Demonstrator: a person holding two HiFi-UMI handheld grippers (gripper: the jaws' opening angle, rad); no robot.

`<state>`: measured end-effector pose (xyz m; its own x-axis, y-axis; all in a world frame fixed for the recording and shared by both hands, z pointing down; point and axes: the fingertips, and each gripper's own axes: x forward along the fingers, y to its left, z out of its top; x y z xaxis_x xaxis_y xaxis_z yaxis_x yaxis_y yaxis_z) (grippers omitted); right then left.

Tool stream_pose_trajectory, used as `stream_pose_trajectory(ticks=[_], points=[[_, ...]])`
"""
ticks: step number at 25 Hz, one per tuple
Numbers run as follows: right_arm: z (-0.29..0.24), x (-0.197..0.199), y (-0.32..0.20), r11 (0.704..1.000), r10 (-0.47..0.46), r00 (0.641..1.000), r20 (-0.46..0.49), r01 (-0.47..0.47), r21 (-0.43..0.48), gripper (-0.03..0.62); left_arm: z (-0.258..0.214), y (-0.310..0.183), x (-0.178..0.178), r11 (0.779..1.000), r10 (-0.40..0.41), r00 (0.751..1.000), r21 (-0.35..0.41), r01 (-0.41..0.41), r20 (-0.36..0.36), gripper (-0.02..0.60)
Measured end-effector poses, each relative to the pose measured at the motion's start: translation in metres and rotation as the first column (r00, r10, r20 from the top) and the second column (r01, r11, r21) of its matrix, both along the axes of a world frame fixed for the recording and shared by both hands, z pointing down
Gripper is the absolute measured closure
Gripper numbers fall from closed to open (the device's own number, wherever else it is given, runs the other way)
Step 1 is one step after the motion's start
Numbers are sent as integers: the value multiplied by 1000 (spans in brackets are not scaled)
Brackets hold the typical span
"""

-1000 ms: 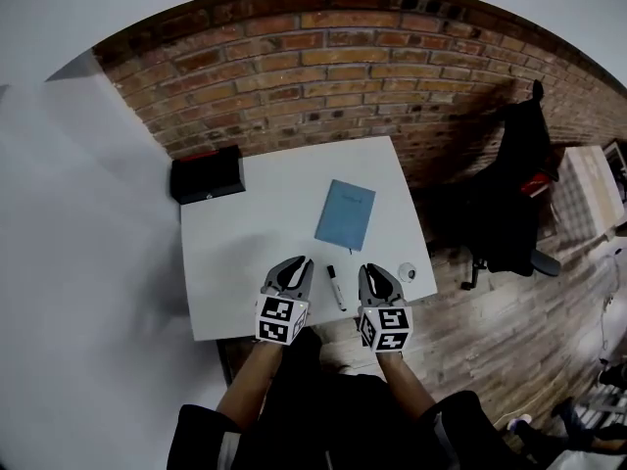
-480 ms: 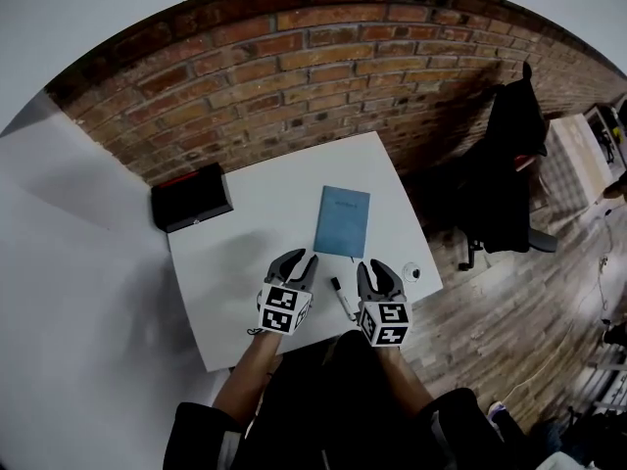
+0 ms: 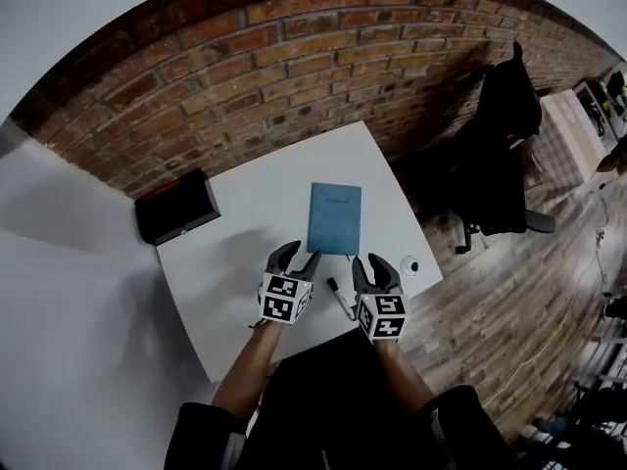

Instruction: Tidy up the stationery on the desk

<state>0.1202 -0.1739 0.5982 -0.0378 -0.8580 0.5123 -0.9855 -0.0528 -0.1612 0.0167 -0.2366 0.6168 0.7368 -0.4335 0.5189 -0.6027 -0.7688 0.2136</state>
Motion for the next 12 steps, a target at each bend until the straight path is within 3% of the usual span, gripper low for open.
stream_pose_trajectory(ticks=[12], points=[[40, 21, -42, 998, 33, 999, 35, -31, -49, 450, 46, -38, 23, 998, 24, 997, -65, -20, 66, 374]])
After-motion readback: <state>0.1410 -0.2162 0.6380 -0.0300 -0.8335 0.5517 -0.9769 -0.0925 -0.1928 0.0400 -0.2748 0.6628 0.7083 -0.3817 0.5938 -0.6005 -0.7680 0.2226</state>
